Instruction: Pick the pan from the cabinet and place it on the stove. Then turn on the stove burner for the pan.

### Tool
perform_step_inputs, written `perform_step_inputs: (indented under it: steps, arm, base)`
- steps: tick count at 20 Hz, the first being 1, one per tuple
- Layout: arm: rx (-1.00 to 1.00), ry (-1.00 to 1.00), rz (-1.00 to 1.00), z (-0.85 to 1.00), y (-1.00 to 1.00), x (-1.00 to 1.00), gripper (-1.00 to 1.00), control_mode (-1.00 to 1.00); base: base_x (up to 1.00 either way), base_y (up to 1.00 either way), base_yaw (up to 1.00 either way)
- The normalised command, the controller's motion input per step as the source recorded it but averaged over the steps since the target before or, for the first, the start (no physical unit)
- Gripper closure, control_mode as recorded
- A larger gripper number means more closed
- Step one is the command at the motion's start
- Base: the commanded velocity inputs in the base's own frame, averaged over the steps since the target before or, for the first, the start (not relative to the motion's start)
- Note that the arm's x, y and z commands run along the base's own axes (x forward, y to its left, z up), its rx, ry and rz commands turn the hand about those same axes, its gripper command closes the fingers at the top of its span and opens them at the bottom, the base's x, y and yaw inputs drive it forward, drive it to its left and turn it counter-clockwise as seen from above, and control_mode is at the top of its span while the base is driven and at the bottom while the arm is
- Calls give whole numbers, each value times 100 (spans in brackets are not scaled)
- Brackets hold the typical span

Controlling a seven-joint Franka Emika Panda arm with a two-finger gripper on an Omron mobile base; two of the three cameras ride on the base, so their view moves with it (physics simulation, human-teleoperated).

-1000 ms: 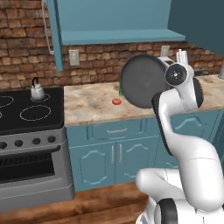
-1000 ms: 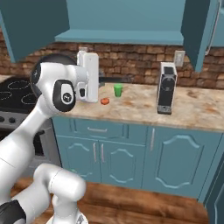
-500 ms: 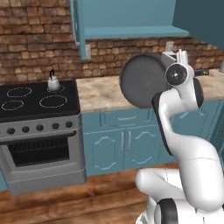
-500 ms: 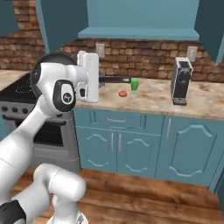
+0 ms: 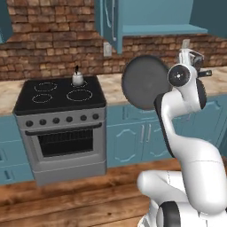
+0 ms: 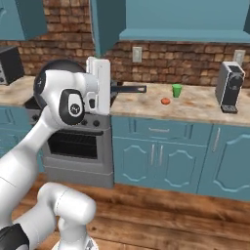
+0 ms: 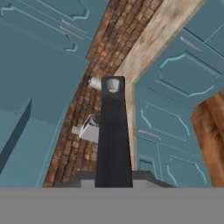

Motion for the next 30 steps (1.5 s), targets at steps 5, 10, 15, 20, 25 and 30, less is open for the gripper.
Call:
perform_step_inputs:
  steps: [5,10,15,20,25,30]
  arm:
    - [0,0,0,0,0,0,100,100]
    - [0,0,0,0,0,0,100,100]
    - [0,0,0,0,0,0,100,100]
    - [0,0,0,0,0,0,100,100]
    - [0,0,0,0,0,0,100,100]
    - [0,0,0,0,0,0,100,100]
  base:
    - [-25,75,1]
    - [-1,76,2]
    - [24,71,3]
    - [55,33,1]
    - [77,4,0]
    - [69,25,1]
